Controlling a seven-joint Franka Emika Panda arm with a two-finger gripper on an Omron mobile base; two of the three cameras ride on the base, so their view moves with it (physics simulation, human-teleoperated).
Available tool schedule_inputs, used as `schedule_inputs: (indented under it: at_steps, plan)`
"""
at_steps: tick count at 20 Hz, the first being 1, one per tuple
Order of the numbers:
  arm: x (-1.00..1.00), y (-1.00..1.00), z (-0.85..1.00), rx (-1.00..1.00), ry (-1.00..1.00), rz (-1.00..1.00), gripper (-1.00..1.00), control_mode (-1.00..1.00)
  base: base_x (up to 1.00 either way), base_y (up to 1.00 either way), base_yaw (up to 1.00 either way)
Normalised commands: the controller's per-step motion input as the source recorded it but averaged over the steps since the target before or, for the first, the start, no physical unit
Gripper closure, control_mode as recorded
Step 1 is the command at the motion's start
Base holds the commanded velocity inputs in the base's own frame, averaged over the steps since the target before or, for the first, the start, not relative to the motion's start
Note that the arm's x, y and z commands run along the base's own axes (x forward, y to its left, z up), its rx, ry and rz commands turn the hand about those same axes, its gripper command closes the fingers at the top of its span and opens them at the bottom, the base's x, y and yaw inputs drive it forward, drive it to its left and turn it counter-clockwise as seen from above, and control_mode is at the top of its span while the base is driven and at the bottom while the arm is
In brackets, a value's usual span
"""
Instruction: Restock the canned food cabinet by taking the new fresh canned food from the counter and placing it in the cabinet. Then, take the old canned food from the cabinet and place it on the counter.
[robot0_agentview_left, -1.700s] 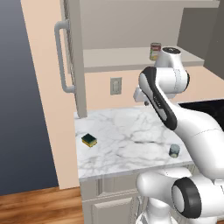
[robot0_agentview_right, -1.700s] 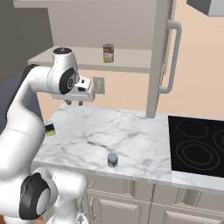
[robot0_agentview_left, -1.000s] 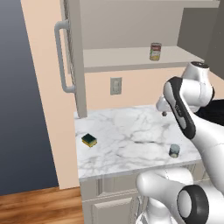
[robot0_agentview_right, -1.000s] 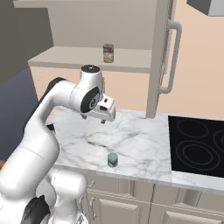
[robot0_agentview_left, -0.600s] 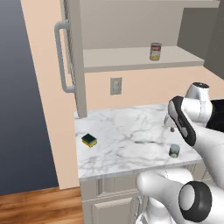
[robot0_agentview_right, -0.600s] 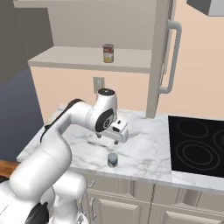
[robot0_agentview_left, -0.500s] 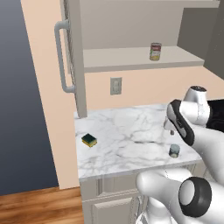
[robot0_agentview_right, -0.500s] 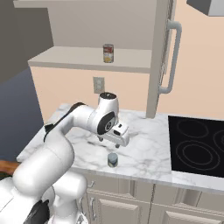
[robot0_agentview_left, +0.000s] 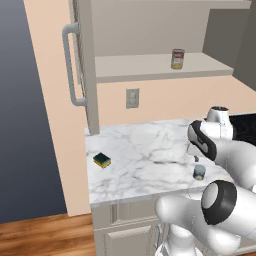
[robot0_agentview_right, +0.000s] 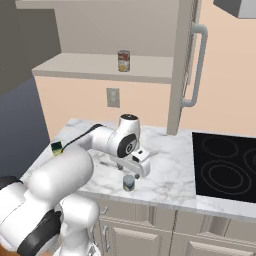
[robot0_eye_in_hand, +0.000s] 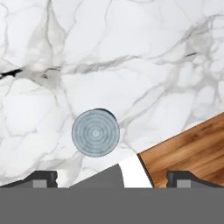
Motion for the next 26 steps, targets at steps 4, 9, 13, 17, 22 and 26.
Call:
schedule_inputs:
  at_steps: [4, 9, 13, 17, 22, 26]
  plan:
    - [0.0, -0.16, -0.31, 0.02, 0.08, -0.03, -1.0, -1.0, 0.0, 0.0, 0.0]
    - [0.0, 0.02, -0.24, 0.03, 0.0, 0.0, -1.0, -1.0, 0.0, 0.0, 0.0]
    - [0.0, 0.14, -0.26, 0.02, 0.0, 0.0, -1.0, -1.0, 0.0, 0.0, 0.0]
    - [0.0, 0.15, -0.27, 0.0, 0.0, 0.0, -1.0, -1.0, 0.0, 0.0, 0.0]
    - [0.0, 0.08, -0.28, 0.0, 0.0, 0.0, -1.0, -1.0, 0.0, 0.0, 0.0]
    - [0.09, 0.0, -0.23, 0.0, 0.0, 0.0, -1.0, -1.0, 0.0, 0.0, 0.0]
